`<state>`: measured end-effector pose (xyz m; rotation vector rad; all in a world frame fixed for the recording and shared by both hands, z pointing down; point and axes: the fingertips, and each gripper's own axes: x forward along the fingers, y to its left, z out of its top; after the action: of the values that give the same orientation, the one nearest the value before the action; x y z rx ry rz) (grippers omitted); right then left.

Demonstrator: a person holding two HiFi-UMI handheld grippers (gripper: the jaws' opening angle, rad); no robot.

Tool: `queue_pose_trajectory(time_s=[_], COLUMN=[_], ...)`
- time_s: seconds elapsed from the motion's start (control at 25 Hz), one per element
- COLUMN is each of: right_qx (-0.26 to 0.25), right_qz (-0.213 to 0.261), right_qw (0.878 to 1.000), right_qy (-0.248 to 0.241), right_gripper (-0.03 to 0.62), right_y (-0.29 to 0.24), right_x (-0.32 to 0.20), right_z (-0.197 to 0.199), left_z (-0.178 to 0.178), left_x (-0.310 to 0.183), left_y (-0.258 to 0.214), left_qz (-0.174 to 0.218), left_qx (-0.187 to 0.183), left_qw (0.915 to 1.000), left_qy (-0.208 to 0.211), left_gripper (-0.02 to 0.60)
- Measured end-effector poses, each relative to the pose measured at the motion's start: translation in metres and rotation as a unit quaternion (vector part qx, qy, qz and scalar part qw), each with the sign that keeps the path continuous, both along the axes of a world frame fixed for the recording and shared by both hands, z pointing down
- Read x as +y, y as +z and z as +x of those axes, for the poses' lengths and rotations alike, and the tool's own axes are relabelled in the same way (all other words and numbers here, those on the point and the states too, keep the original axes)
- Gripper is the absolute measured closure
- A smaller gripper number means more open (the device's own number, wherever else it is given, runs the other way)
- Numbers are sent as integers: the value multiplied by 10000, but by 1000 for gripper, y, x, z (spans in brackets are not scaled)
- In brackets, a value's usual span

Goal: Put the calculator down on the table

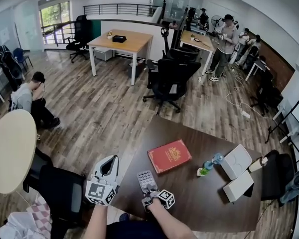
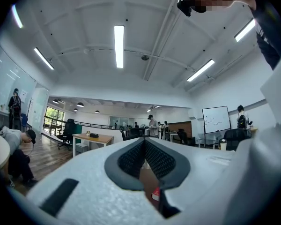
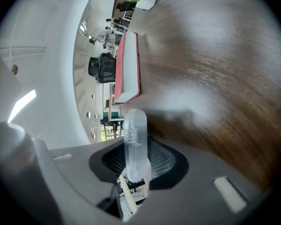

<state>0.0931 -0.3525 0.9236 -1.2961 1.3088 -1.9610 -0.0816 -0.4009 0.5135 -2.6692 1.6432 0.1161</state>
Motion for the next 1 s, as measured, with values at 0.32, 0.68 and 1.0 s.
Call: queue_pose_trajectory(time_s=[0.32,0.68,1.0], right_qx=[-95,-393,-104], right_qz=[-292,-398,-524], right_qw=[9995,9982,9978], right_qy=[121,230,401], right_gripper=[429,184,15], right_y=[3,-9,-19], right_x=[1,1,-4], right_z=[5,-1,3], left_z=[-6,-7,4], left_x=[1,-3,-4], left_y=[2,3,5], left_qz=[16,3,-25], left_qx=[142,227,172], left_qw=[9999,9997,9998], left_qy=[-62,-47,101], left_gripper=[586,584,586])
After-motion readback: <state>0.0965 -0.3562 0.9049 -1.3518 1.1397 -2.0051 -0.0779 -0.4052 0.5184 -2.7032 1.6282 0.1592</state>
